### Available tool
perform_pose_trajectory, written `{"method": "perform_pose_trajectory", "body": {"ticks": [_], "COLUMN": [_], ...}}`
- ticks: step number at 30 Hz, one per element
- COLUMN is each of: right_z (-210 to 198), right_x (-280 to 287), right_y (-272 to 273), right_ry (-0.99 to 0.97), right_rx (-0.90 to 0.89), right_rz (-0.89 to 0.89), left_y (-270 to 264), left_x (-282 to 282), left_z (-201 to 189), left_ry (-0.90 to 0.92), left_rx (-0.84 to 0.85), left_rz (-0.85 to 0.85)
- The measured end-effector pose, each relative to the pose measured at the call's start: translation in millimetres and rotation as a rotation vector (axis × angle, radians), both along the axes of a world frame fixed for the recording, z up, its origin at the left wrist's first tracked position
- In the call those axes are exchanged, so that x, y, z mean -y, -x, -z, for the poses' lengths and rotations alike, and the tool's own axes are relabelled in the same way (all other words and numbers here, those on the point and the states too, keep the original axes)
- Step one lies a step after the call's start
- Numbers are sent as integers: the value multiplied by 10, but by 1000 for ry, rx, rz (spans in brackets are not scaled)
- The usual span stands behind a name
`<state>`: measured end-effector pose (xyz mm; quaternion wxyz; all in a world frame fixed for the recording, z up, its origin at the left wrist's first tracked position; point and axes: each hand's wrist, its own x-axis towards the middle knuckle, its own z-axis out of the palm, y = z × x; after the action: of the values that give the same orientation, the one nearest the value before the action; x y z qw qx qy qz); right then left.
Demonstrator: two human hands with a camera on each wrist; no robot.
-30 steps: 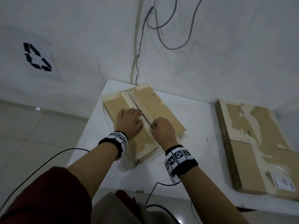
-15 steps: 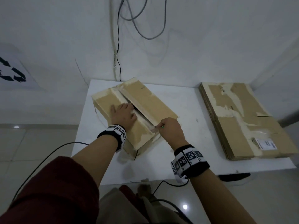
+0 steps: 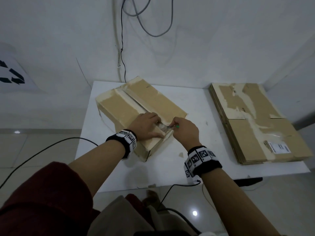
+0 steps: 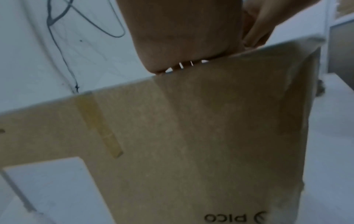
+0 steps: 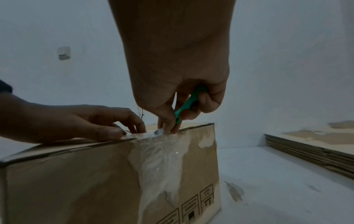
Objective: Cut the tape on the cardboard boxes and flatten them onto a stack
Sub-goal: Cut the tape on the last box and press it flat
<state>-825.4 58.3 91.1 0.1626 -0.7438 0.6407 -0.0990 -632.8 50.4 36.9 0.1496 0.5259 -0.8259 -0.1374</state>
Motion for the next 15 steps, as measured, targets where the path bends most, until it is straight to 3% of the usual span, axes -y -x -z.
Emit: {"method": "perform_pose_trajectory", "body": {"ticks": [7,11,15], "right_z": [34,54,69], "right_x": [62,135,208], "right_y": [59,205,422], "right_ry": [-39,-103,-2], "right_rx": [47,186,333], "right_rz": [24,-19,15], "left_y": [128,187,185], "left_x": [112,105,86], "left_z": [-321,-305,-292], "left_ry": [-157,-205,-243], "left_rx": [276,202,147], "left_rz": [24,-31,-47]}}
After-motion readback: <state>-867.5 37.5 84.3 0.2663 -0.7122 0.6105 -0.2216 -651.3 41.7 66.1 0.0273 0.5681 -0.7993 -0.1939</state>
